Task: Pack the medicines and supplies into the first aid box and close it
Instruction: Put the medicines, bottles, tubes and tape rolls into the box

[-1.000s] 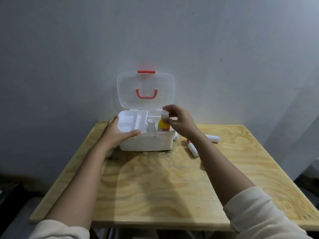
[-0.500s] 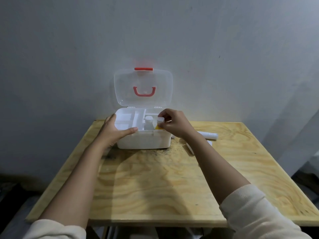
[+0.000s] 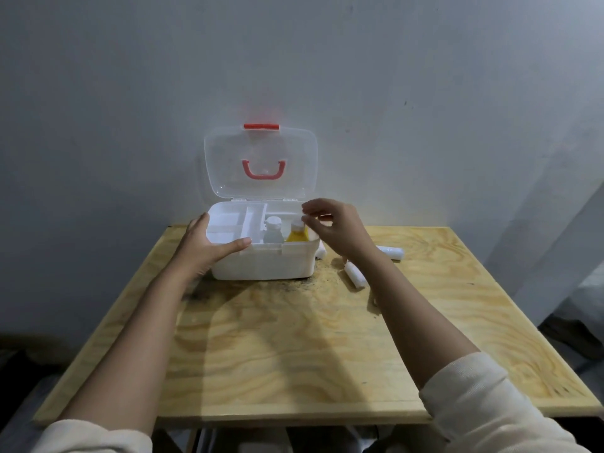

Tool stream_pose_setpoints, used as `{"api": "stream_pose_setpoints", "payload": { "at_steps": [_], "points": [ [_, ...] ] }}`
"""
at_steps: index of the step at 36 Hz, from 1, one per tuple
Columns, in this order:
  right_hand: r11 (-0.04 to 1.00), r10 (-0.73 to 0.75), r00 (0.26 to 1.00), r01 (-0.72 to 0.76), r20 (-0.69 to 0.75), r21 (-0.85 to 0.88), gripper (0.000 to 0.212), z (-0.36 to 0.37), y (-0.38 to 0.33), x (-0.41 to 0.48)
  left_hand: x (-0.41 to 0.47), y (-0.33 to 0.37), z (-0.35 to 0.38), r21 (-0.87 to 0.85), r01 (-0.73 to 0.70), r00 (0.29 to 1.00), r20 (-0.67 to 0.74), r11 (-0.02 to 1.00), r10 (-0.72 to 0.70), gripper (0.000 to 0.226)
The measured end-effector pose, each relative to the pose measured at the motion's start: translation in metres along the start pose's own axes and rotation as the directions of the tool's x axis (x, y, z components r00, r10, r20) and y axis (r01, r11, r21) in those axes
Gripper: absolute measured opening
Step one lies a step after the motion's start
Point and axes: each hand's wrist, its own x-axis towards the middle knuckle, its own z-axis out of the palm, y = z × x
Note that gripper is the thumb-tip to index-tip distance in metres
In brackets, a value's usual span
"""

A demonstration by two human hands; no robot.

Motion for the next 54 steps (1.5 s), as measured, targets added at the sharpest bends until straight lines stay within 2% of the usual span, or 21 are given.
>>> {"api": "stream_pose_setpoints", "payload": {
  "at_steps": [3,5,7,10,14,18,24,30,34,39,42,45,48,54],
  "points": [
    [0.995,0.08,0.981,-0.067,-0.179,0.078,0.016,-0.014,0.014,-0.001,-0.002,0.001,0.0,0.011,0.001,1.0,-0.018,1.0,-0.001,0.117],
    [0.985,0.171,0.957,-0.159,-0.233,0.07,0.02,-0.025,0.031,-0.004,-0.003,0.004,0.001,0.034,-0.009,1.0,-0.026,0.999,0.01,0.116],
    [0.956,0.283,0.94,-0.293,-0.188,-0.028,0.028,-0.034,0.052,-0.009,-0.006,0.007,0.001,0.043,-0.009,1.0,-0.029,0.999,0.011,0.118],
    [0.852,0.473,0.879,-0.475,-0.068,-0.221,0.039,-0.043,0.082,-0.018,-0.009,0.01,0.001,0.052,-0.002,1.0,-0.031,0.999,0.003,0.119],
    [0.721,0.611,0.786,-0.6,-0.091,-0.347,0.035,-0.044,0.105,-0.026,-0.009,0.008,-0.003,0.055,0.022,1.0,-0.021,0.998,-0.021,0.121],
    [0.692,0.584,0.794,-0.594,-0.165,-0.41,0.026,-0.04,0.104,-0.024,-0.013,0.013,-0.006,0.067,0.025,1.0,-0.011,0.997,-0.024,0.121],
    [0.766,0.554,0.818,-0.574,-0.154,-0.291,0.022,-0.023,0.094,-0.004,-0.017,0.02,-0.009,0.079,0.009,1.0,-0.008,0.997,-0.008,0.115],
    [0.83,0.495,0.861,-0.508,-0.117,-0.229,0.031,0.003,0.077,0.019,-0.02,0.026,-0.009,0.043,0.026,0.999,-0.026,0.999,-0.025,0.112],
    [0.841,0.472,0.88,-0.467,-0.052,-0.273,0.037,0.02,0.066,0.026,-0.021,0.026,-0.005,0.043,0.039,0.997,-0.064,0.998,-0.036,0.092],
    [0.849,0.482,0.874,-0.448,0.059,-0.281,0.034,0.032,0.06,0.03,-0.02,0.025,-0.006,0.058,0.055,0.997,-0.061,0.997,-0.052,0.091],
    [0.856,0.49,0.867,-0.457,0.095,-0.243,0.04,0.034,0.06,0.028,-0.022,0.028,-0.006,0.057,0.055,0.997,-0.064,0.997,-0.052,0.091],
    [0.853,0.489,0.862,-0.442,0.131,-0.278,0.043,0.035,0.06,0.023,-0.023,0.029,-0.006,0.049,0.061,0.996,-0.071,0.997,-0.057,0.094],
    [0.867,0.453,0.88,-0.397,0.145,-0.302,0.022,0.035,0.062,0.019,-0.024,0.031,-0.006,0.039,0.076,0.995,-0.072,0.996,-0.073,0.099],
    [0.86,0.433,0.894,-0.372,0.114,-0.35,0.035,0.03,0.059,0.011,-0.028,0.035,-0.006,0.051,0.066,0.995,-0.076,0.996,-0.062,0.092]
  ]
}}
